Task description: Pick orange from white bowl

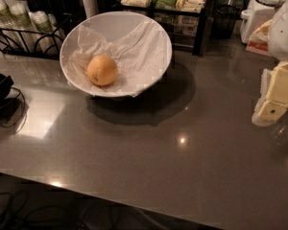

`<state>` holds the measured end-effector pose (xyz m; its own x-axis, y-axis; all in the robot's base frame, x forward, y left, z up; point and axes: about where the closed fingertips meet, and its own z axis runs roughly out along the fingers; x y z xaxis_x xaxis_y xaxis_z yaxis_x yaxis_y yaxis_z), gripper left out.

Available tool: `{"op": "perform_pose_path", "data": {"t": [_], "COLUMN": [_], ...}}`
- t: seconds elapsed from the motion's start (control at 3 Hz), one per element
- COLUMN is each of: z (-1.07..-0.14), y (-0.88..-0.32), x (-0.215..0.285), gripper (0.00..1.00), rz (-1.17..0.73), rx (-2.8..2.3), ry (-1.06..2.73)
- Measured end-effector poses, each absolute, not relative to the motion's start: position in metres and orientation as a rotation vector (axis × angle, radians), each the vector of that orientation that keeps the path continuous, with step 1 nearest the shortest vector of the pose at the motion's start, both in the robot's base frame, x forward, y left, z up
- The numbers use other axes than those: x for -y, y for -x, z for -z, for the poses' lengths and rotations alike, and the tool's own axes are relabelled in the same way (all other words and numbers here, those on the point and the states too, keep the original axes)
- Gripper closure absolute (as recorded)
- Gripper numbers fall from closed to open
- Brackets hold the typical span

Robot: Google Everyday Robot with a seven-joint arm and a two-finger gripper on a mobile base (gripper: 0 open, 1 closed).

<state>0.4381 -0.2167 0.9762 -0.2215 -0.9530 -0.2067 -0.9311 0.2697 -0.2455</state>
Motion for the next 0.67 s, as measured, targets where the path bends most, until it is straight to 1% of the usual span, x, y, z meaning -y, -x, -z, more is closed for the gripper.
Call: {"op": "perform_pose_path", "data": {"t": [0.33,0.67], "z": [-0.976,-0.979], "y": [-0.438,-0.451], "x": [0.217,0.208], "gripper": [0.0,0.0], "rz": [0.098,0.068], "rx": [-2.232,-2.182], "ry": [1.725,1.731]}}
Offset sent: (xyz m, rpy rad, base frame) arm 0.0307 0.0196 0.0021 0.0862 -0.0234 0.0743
